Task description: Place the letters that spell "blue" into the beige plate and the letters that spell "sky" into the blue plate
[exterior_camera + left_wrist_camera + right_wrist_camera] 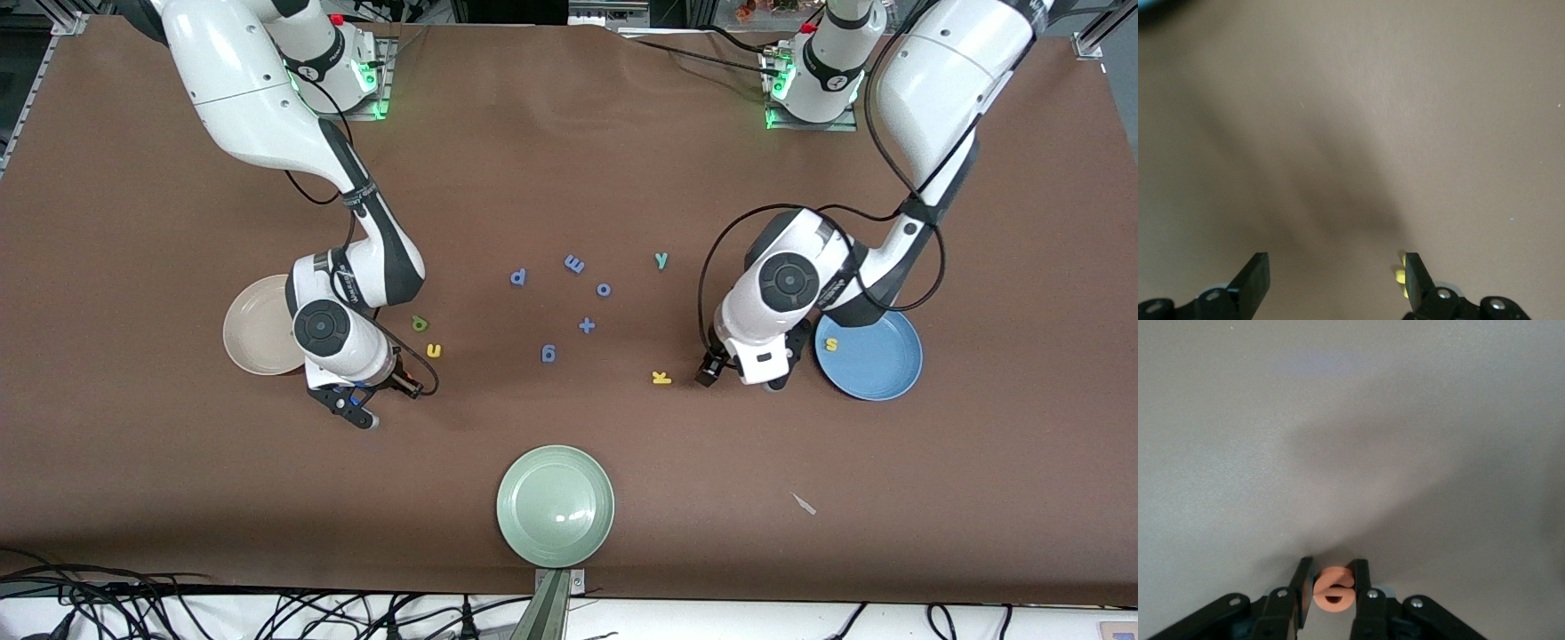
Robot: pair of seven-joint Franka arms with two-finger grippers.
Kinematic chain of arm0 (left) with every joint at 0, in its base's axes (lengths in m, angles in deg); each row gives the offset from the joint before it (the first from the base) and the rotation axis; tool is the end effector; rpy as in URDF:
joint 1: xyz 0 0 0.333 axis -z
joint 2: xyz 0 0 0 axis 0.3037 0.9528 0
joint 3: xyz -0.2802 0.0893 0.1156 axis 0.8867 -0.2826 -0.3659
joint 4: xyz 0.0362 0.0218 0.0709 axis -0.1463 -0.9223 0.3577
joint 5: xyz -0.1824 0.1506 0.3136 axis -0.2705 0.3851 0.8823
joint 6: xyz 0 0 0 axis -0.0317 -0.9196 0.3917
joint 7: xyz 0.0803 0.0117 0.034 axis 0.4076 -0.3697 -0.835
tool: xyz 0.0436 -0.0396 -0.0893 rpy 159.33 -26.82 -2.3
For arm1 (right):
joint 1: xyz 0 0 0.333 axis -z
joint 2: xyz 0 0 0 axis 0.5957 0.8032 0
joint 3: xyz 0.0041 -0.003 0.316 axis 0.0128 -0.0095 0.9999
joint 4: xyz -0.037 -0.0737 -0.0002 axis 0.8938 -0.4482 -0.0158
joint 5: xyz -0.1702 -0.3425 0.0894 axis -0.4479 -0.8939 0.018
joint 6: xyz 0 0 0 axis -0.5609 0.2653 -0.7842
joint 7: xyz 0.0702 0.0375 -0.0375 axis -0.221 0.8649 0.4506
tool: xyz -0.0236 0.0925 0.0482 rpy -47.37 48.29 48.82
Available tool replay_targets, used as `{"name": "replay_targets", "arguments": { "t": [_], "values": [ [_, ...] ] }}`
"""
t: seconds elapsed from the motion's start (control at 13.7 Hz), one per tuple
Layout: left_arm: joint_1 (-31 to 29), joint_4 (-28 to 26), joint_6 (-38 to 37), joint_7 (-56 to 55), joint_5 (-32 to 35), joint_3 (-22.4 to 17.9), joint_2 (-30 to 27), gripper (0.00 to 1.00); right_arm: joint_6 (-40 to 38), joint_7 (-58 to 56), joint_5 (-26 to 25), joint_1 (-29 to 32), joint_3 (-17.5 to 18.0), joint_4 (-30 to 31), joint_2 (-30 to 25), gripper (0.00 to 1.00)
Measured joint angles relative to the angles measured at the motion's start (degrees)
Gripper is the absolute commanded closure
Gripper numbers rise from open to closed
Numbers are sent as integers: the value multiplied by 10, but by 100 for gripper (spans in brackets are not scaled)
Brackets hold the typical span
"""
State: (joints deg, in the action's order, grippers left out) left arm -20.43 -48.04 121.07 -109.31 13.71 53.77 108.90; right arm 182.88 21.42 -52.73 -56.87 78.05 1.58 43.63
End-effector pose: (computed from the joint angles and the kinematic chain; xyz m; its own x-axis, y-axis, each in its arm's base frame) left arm 0.6199 -0.2759 0.2381 0.4484 0.8913 -0.0674 0.8932 -0.4497 -0.0044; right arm 0.6619 0.2222 0.1804 0.8604 -0.5094 0.0174 -0.5097 -0.8601 0.0210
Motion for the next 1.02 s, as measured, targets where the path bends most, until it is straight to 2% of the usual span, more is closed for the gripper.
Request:
{"name": "replay_targets", "arguments": {
  "t": [0.29,0.36,0.58,0.88,1.02],
  "values": [
    [24,44,0,-13,0,-9,44,14,0,1,1,0,0,0,0,77],
    [42,54,0,-14,0,-23,51,14,-1,0,1,0,0,0,-1,80],
    [124,83,0,-45,-14,-101,66,14,-30,-14,1,4,-4,-5,-11,80],
    [144,112,-1,-77,-31,-118,79,17,-129,-134,0,52,-11,-39,-43,80],
    [144,121,-1,-79,-31,-119,84,21,-177,-220,0,67,-39,-41,-62,80]
  ]
}}
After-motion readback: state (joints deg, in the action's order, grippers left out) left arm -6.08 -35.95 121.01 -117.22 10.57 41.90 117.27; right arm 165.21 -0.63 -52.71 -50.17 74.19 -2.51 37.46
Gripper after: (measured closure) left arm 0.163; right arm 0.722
